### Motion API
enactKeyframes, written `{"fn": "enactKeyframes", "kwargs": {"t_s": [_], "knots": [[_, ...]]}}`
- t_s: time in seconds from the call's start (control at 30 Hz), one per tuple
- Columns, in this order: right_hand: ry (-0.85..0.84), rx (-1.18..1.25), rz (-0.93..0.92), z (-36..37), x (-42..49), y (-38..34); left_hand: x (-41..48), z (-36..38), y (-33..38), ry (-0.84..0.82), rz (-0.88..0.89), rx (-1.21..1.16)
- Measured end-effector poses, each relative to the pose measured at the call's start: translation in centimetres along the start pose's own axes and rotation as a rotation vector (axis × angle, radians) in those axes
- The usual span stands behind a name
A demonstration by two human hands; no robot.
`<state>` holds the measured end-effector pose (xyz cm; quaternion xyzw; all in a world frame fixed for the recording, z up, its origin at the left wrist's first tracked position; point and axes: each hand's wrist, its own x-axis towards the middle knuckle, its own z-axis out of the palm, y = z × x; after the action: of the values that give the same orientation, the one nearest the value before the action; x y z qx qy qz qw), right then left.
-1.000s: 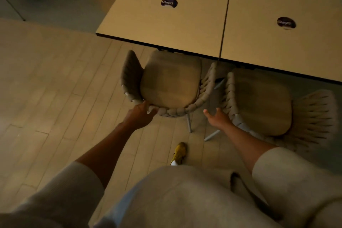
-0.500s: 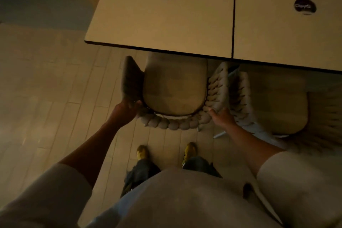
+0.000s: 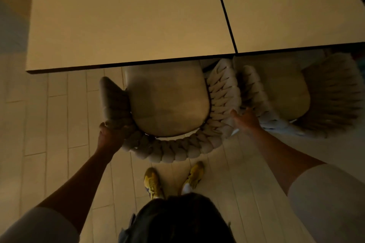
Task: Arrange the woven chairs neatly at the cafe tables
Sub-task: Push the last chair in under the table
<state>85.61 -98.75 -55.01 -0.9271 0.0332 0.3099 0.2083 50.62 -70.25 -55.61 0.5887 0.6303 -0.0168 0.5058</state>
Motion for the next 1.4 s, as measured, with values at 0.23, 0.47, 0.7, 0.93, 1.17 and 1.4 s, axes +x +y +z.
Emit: {"fn": "enactKeyframes", "kwargs": {"t_s": [0.23, 0.47, 0.7, 0.93, 1.17, 1.4], "knots": [[0.04, 0.063, 0.023, 3.3, 4.9, -0.2, 3.3, 1.4, -3.1, -0.022, -0.119, -0.172], [0.032, 0.076, 0.018, 5.5, 2.4, 0.4, 5.7, -1.0, -3.2, -0.057, -0.069, -0.058], [0.01, 0.129, 0.05, 7.4, -2.6, 2.0, 7.0, -2.8, -6.2, -0.017, -0.118, -0.05], [-0.047, 0.109, 0.085, 6.4, -2.0, 2.0, 4.5, -2.4, -6.6, -0.01, -0.231, -0.038], [-0.053, 0.095, 0.065, 5.5, -1.0, 2.3, 3.2, -1.6, -6.4, -0.057, -0.18, -0.048], [-0.056, 0.083, 0.018, 5.2, 0.0, 3.0, 1.6, -0.8, -5.3, -0.041, -0.163, -0.026]]}}
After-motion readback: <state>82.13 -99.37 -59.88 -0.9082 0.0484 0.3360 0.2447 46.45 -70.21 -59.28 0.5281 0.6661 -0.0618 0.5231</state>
